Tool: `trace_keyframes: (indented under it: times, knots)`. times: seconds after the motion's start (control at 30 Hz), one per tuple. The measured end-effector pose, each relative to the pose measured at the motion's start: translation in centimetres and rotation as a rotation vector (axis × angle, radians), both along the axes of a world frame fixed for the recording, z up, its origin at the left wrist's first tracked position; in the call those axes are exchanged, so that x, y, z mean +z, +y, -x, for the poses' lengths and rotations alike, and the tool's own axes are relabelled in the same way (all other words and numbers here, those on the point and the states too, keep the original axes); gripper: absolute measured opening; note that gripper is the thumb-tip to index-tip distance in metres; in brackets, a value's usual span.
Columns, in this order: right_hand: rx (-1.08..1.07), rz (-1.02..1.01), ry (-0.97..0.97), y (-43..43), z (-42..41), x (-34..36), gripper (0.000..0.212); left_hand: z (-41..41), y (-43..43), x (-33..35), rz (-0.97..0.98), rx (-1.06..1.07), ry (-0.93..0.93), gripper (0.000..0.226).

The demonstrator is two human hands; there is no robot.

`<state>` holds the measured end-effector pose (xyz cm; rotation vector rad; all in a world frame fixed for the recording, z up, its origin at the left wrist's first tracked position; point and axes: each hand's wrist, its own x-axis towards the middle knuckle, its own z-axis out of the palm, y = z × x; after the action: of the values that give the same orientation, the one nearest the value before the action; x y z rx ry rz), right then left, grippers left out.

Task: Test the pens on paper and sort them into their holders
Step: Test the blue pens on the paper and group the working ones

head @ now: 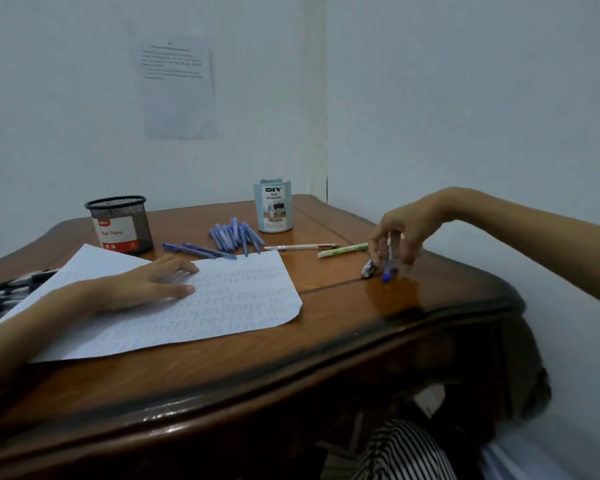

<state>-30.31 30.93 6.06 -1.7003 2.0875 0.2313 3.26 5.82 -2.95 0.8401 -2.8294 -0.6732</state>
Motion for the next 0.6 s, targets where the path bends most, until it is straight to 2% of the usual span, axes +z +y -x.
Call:
trace_keyframes:
  times: [0.07, 0.27, 0.4, 0.47, 0.53, 0.6]
  knots:
    - [0.065, 0.132, -0.027, 0.3, 0.1, -1.1, 0.033, 0.0, -0.8, -0.7, -0.012, -0.01, -0.008, 0.082]
    - [0.157, 0.415, -0.088, -0.1, -0.9, -2.2, 0.019, 0.3, 1.2, -0.2, 0.014, -0.007, 0.043, 0.078]
    - [0.143, 0.868, -0.153, -1.5, -2.0, -0.9, 0.019, 0.0, 2.9, 0.8, 0.065, 0.007, 0.021, 0.083]
    - [0.132, 1.092, -0.184, -2.5, -3.0, -0.2, 0.033, -0.1, 4.0, 1.6, 0.096, -0.011, -0.059, 0.099]
    - [0.11, 1.226, -0.273, -3.6, -4.5, 0.3, 0.045, -0.2, 4.5, 2.2, 0.124, -0.033, -0.116, 0.116]
    - [0.074, 1.284, -0.397, -4.8, -5.8, 0.6, 0.046, -0.2, 4.6, 2.3, 0.134, -0.034, -0.125, 0.11]
